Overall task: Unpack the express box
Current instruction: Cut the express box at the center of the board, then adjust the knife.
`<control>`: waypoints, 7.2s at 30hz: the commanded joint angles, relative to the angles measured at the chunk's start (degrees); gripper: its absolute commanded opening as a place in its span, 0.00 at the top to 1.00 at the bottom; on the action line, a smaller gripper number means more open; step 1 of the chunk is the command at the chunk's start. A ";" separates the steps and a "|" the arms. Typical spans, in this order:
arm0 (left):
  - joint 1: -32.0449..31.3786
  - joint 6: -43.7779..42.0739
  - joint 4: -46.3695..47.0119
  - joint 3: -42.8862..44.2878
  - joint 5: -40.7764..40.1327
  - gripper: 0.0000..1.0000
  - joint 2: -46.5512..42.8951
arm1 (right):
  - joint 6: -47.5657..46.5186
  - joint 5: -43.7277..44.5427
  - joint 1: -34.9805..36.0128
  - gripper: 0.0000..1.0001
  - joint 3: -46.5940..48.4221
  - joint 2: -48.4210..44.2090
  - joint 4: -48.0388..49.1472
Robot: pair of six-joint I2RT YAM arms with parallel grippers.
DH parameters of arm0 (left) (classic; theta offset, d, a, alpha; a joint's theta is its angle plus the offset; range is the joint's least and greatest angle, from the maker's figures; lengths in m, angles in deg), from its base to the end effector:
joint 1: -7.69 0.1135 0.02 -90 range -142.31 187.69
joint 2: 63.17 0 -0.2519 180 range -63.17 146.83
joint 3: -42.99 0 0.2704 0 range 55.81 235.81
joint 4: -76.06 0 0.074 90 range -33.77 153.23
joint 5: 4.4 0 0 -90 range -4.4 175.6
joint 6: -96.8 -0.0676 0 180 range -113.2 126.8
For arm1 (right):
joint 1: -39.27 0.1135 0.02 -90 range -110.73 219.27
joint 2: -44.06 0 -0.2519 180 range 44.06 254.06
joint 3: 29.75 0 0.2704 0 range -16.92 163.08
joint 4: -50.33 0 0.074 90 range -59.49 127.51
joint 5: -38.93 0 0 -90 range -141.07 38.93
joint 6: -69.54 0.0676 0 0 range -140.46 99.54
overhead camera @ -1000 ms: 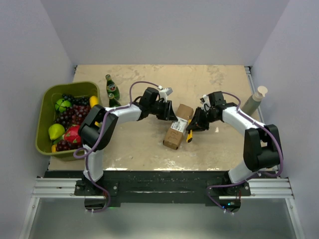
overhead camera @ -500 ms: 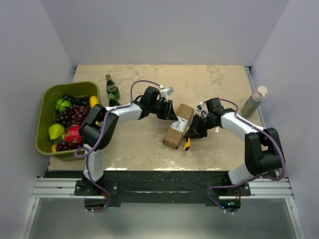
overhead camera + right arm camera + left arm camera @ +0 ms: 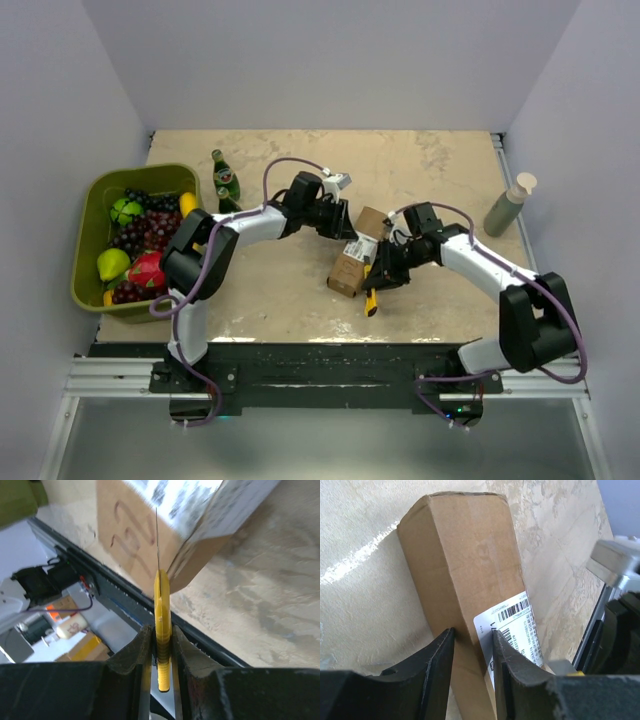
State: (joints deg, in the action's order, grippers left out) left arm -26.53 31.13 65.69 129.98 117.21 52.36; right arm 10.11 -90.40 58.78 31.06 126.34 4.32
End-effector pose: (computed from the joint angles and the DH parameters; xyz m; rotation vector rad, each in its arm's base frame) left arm 0.3675 -0.2928 0.1290 0.5246 2.3373 -1.1409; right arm 0.2554 0.1360 0.1475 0.0729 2.8590 1.1640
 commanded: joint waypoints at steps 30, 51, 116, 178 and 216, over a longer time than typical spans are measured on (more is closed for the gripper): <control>9.78 -8.11 16.82 16.97 35.62 0.26 -12.70 | -54.38 -17.71 -7.47 1.00 54.66 13.43 -15.67; 8.38 -5.26 17.93 24.09 38.78 0.50 -6.28 | -52.11 -12.70 -2.98 1.00 51.86 13.26 -13.13; 12.33 35.08 46.06 15.83 40.10 1.00 -5.49 | -15.36 -9.80 -1.31 0.64 16.17 -4.15 46.99; 3.98 -52.38 -40.78 43.34 41.06 0.92 3.04 | -68.98 3.56 0.36 1.00 48.96 6.14 -22.89; 4.77 10.55 26.63 17.23 53.99 1.00 -3.82 | -52.28 -19.38 -7.38 0.48 28.57 -1.95 -2.23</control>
State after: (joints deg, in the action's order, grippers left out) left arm -21.64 40.49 90.43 145.41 170.48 50.78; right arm -40.69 -111.06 50.14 57.71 125.43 2.66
